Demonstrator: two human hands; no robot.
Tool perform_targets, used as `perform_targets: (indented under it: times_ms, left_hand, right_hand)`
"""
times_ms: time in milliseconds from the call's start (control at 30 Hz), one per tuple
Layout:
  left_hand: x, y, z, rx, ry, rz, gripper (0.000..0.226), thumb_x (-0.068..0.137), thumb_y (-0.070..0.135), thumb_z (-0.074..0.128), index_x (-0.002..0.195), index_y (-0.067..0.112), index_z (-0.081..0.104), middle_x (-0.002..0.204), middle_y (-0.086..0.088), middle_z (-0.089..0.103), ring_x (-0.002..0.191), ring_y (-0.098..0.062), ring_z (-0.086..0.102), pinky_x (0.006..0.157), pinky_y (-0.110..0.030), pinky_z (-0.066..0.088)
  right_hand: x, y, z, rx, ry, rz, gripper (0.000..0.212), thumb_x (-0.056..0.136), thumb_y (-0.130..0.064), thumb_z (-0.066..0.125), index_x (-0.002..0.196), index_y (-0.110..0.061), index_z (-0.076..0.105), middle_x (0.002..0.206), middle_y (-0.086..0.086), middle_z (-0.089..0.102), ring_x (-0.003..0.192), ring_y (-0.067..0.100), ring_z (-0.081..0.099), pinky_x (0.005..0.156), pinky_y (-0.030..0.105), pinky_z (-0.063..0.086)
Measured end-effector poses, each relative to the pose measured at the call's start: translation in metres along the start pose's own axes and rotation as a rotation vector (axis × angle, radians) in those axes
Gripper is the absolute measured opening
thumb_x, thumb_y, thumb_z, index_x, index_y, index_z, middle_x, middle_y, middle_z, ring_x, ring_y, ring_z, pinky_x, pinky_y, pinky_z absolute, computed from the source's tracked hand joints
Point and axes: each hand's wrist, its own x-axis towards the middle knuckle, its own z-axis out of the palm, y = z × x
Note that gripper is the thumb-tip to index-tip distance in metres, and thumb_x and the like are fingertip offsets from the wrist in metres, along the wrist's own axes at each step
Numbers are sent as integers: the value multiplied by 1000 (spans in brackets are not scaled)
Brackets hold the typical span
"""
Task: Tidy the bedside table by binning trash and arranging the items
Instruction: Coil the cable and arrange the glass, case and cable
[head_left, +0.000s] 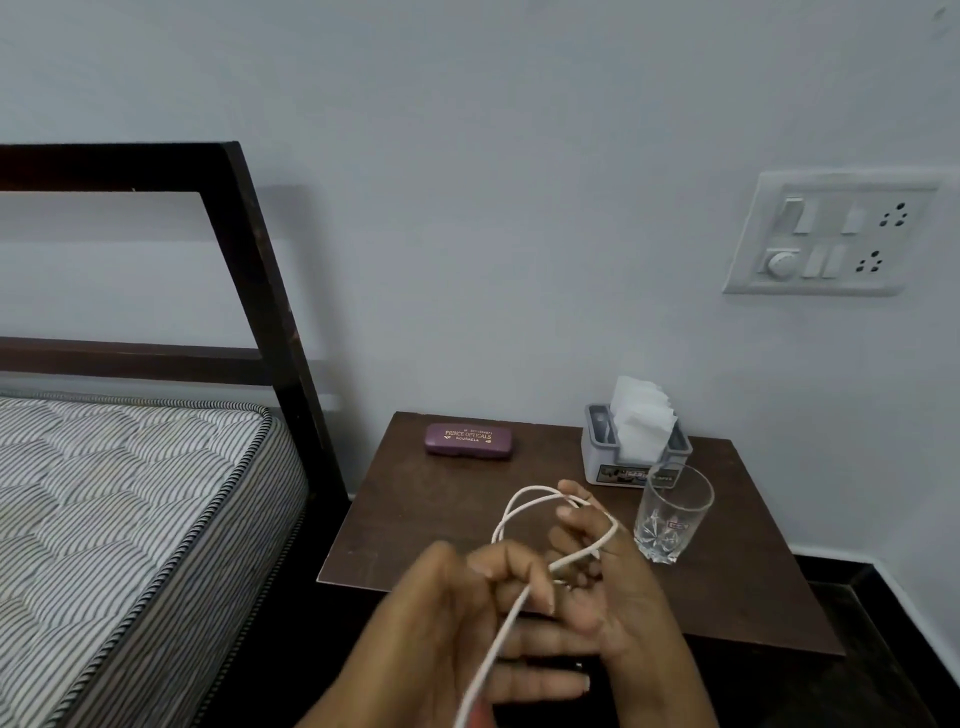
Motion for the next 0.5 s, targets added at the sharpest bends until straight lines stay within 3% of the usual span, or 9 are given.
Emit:
perform_targets:
  times_ms: [67, 100, 133, 233, 367, 433, 500]
  left_hand:
    - [-4, 0, -10, 64, 66, -24, 53, 74, 54, 57, 56, 6, 65, 70, -15, 69, 58, -28, 69, 52, -30, 55]
    - [-10, -6, -17, 108, 86, -52, 57, 75, 60, 59, 56, 6, 65, 63, -12, 67, 44, -23, 63, 42, -23, 50]
    - [-15, -5, -17, 138, 97, -66, 47, 73, 54, 67, 64, 7, 66, 60, -7, 67, 36, -15, 57, 38, -18, 44]
    - [-27, -3, -21, 311, 25, -52, 29, 68, 28, 71, 91, 10, 71, 82, -2, 73, 38, -4, 52, 41, -12, 39]
    - [-37, -3, -30, 252, 125, 83, 43, 51, 36, 83, 90, 19, 76, 96, -6, 74, 36, -9, 53, 39, -14, 39]
    - [-39, -12, -37, 388, 167, 150, 23, 69, 32, 70, 91, 28, 75, 97, -2, 74, 51, -9, 63, 51, -13, 46]
    - [-31, -27, -42, 581, 176, 134, 17, 74, 38, 69, 90, 38, 75, 90, 8, 75, 77, -2, 69, 80, -13, 47]
  right_hand:
    - [-4, -2, 1, 142, -80, 24, 28, 63, 9, 50, 86, -6, 55, 43, -4, 31, 30, 2, 22, 30, 15, 16]
    - [-6, -2, 3, 202, -128, 44, 37, 51, 9, 56, 85, -4, 56, 47, -3, 32, 32, 4, 22, 29, 16, 20]
    - [-7, -1, 5, 244, -167, 58, 47, 41, 10, 60, 86, -3, 57, 50, -1, 33, 35, 5, 24, 30, 17, 25]
    - [-8, 2, 6, 280, -262, 54, 63, 33, 7, 65, 96, -2, 58, 62, 3, 42, 42, 9, 34, 38, 21, 34]
    - [-8, 5, 5, 391, -239, 36, 70, 40, -5, 68, 108, 0, 54, 72, 8, 49, 49, 11, 39, 42, 23, 37]
    - [-9, 6, 4, 413, -180, 42, 55, 60, -24, 65, 108, -1, 53, 73, 8, 49, 49, 11, 39, 43, 23, 36]
    - [-8, 7, 7, 388, -137, 50, 48, 74, -40, 62, 103, -2, 54, 72, 7, 50, 48, 10, 37, 42, 22, 34]
